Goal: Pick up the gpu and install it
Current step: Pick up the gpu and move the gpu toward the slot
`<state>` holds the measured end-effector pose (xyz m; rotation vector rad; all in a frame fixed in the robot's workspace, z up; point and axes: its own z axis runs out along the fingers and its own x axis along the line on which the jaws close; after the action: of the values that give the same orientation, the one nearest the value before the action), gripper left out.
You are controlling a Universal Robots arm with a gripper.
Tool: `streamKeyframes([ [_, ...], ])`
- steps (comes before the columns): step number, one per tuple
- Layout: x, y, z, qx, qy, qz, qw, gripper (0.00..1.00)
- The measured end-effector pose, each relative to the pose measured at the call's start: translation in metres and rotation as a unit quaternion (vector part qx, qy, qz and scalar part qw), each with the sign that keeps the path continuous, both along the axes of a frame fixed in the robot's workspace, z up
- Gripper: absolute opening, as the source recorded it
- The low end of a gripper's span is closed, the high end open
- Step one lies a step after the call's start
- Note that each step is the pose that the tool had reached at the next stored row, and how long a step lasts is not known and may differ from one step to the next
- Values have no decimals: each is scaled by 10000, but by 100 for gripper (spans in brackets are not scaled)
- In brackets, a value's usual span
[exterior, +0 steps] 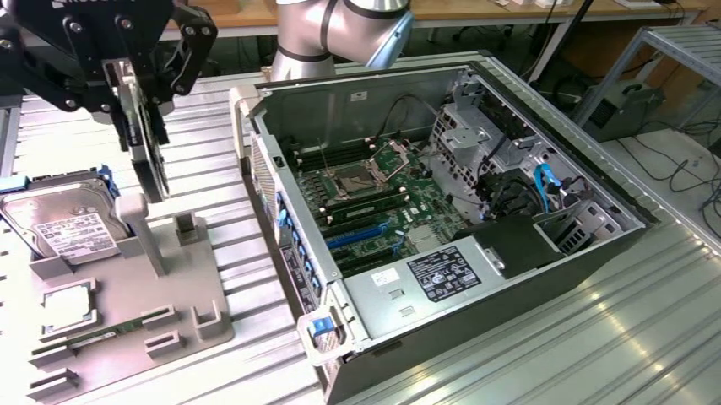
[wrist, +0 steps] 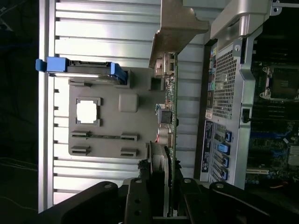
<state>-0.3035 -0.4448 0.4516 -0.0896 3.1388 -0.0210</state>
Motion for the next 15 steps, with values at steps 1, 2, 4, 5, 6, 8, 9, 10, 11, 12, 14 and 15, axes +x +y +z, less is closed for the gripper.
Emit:
streamKeyframes([
  [1,0,0,46,2,1,0,10000,28],
  [2,0,0,87,6,3,0,10000,28],
  [4,0,0,88,6,4,0,10000,28],
  [5,24,0,88,5,4,1,10000,28],
  [6,129,0,88,6,4,0,10000,28],
  [8,245,0,88,2,4,0,10000,28],
  [9,295,0,87,2,4,0,10000,28],
  [10,314,0,87,2,3,0,10000,28],
  [11,325,0,87,2,4,0,10000,28],
  [12,334,0,87,2,3,0,10000,28],
  [14,352,0,86,2,3,0,10000,28],
  [15,363,0,86,2,4,0,10000,28],
])
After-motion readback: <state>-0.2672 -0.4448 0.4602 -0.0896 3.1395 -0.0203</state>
